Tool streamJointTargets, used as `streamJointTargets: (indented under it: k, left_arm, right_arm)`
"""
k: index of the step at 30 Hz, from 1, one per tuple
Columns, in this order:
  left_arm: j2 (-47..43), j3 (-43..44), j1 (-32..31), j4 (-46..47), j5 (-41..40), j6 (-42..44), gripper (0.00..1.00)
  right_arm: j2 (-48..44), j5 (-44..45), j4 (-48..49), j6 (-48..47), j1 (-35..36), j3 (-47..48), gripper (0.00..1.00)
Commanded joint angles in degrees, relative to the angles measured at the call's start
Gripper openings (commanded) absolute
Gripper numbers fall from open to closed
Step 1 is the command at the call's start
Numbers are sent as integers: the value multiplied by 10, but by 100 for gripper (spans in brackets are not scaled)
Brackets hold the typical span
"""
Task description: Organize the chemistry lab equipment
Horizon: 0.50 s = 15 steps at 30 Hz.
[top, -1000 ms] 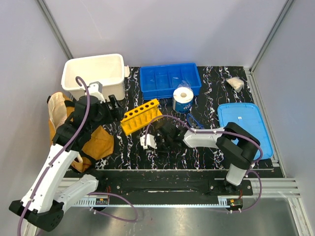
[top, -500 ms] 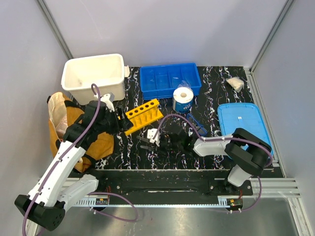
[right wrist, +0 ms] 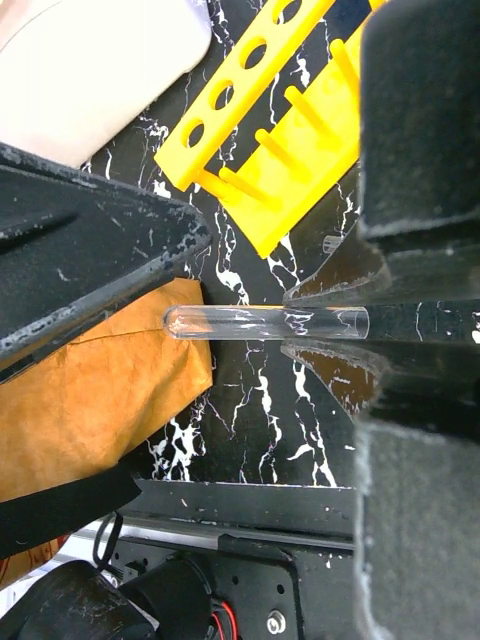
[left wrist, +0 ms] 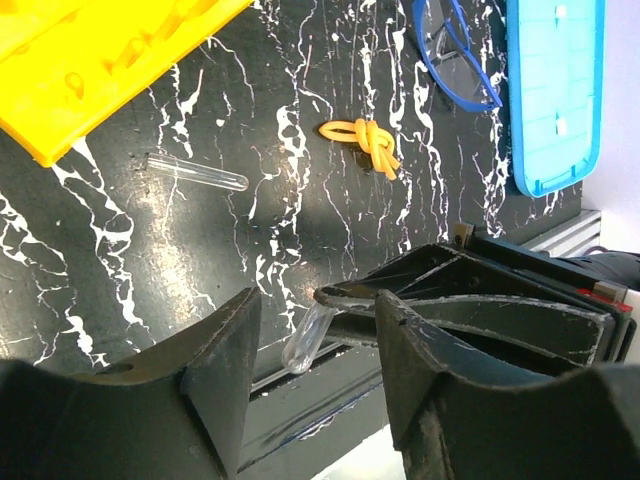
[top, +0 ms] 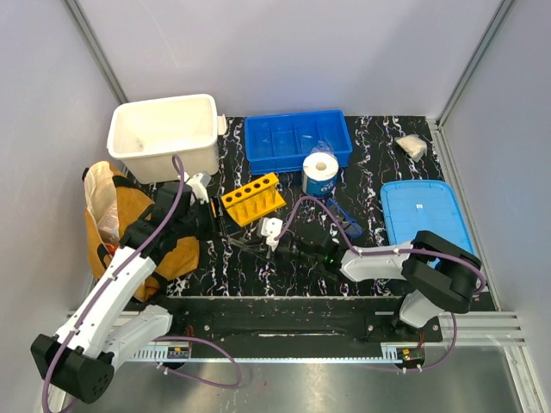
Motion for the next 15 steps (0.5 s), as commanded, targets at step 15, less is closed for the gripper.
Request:
streamJointTargets:
  k: [15]
  left_arm:
    - [-40,-12,2,10,23,-18,49]
  right_arm:
    - [-4,85,96,19,34,8,20]
